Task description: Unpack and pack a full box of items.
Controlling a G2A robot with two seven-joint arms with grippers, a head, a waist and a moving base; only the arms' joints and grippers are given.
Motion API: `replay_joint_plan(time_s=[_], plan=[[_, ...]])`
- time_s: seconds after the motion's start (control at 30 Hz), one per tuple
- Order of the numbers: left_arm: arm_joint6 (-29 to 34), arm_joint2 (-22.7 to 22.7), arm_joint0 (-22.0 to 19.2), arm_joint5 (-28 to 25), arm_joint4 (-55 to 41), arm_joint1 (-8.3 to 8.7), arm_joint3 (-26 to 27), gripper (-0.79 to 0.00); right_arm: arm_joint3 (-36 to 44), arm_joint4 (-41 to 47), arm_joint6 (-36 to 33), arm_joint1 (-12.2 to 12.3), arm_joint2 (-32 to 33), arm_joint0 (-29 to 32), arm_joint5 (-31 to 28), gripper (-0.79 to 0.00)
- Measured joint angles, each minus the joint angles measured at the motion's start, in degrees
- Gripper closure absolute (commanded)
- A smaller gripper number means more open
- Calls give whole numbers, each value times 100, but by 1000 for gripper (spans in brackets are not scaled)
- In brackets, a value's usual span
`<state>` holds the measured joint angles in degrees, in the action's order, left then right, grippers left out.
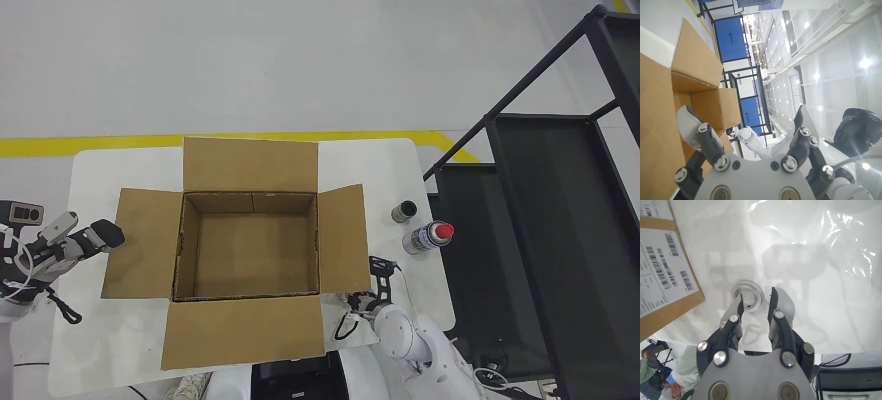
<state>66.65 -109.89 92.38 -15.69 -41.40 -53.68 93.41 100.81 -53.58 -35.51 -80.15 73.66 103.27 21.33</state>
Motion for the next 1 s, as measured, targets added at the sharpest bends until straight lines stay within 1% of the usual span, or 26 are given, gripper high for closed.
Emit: replay_joint_plan(time_s=[0.1,0.17,0.2,0.3,0.37,0.4,0.57,0.73,0.9,1.0], plan=[[0,0,0,0,0,0,0,-785,-42,15,9,4,-29,-26,34,-274],[0,0,0,0,0,0,0,-785,-76,22,13,6,-59,-46,47,-262],[0,0,0,0,0,0,0,-785,-88,22,16,7,-73,-57,53,-215],[0,0,0,0,0,0,0,-785,-120,26,19,11,-109,-90,80,-123],[0,0,0,0,0,0,0,-785,-128,32,19,14,-126,-107,97,-31],[0,0,0,0,0,0,0,-785,-129,35,20,16,-132,-112,104,0],[0,0,0,0,0,0,0,-785,-60,42,43,30,-145,-103,136,0],[0,0,0,0,0,0,0,-785,339,81,155,70,7,165,112,0],[0,0,0,0,0,0,0,-785,1063,310,186,154,490,744,-115,0],[0,0,0,0,0,0,0,-785,1619,686,296,204,911,1234,-488,0]])
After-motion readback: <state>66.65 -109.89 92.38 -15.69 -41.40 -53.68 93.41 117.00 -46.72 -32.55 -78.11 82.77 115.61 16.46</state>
